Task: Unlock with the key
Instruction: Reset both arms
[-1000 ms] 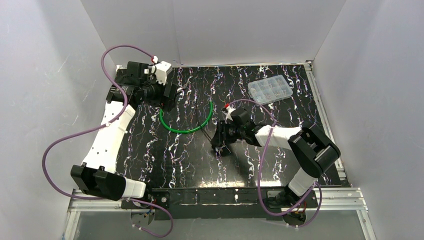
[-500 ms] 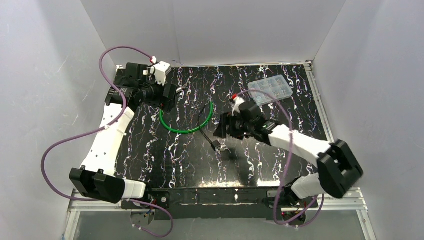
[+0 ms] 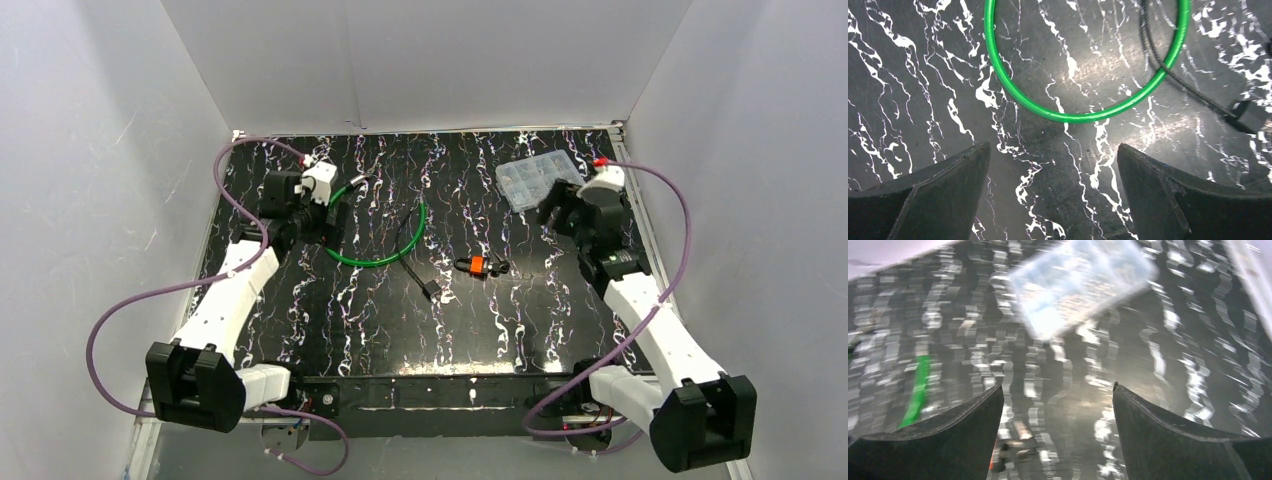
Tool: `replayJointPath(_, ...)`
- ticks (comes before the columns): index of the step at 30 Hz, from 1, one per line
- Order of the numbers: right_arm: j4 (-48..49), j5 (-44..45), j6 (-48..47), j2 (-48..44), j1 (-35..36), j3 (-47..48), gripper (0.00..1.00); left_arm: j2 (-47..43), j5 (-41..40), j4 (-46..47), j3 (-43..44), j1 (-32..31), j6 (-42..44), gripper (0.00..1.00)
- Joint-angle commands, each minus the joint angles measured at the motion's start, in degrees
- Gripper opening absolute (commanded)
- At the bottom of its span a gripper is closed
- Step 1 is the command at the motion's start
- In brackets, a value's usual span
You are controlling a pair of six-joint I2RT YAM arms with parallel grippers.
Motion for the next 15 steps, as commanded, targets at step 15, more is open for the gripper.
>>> replayJointPath(15,40.54,15.22,-12.07,9.72,-10.46,-23.12,0.89,4.41,5.11,31.58,-19.76,4.37,-3.62,0.98)
